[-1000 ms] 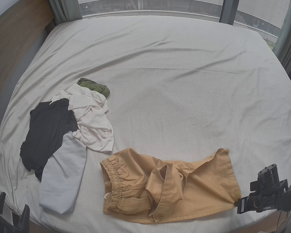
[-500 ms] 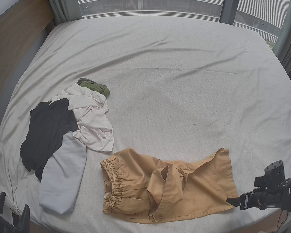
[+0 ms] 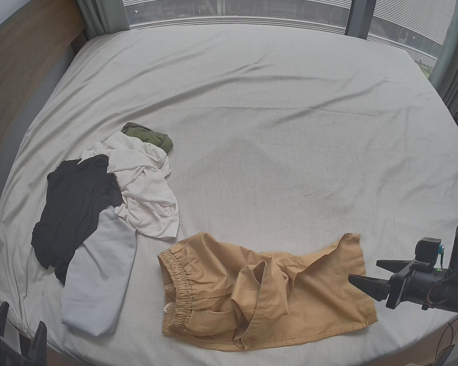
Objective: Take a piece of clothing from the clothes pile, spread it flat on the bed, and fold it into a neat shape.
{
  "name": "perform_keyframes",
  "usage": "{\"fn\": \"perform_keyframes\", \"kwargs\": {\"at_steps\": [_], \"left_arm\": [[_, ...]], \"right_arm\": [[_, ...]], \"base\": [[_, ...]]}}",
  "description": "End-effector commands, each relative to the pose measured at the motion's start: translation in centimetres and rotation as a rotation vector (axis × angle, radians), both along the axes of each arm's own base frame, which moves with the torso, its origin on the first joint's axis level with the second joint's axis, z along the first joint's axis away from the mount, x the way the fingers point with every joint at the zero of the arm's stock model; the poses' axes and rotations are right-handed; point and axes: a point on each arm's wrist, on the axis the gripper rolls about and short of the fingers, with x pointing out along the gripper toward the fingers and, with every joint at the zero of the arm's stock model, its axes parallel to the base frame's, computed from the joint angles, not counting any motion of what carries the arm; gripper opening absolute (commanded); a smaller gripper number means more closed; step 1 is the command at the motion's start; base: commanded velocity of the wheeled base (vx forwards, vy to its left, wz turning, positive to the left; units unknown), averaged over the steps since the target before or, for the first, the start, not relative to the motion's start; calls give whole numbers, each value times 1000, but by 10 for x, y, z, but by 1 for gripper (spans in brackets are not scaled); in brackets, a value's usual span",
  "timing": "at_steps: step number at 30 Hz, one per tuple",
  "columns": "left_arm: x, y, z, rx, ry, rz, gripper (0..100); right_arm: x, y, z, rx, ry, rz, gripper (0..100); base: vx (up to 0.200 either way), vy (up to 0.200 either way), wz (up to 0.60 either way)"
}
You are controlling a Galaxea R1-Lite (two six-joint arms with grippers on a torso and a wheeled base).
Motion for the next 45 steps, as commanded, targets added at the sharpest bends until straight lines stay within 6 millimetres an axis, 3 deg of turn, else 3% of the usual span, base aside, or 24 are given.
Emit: {"fn": "perform_keyframes", "kwargs": {"at_steps": [1, 7, 13, 28, 45], "left_arm": [[0, 0, -5, -1, 0, 1, 100], [0, 0, -5, -2, 0, 1, 100], [0, 0, -5, -4, 2, 0, 100], [0, 0, -5, -4, 2, 0, 100], [0, 0, -5, -5, 2, 0, 100]], "right_arm": [[7, 24, 10, 25, -21, 113, 100], [15, 38, 10, 20, -9, 148, 100], [31, 66, 9, 13, 9, 213, 100], [38, 107, -3, -5, 43, 314, 100], [44, 139, -21, -8, 46, 376, 100]], "base": [[0, 0, 0], [0, 0, 0], [0, 0, 0], [0, 0, 0], [0, 0, 0]]}}
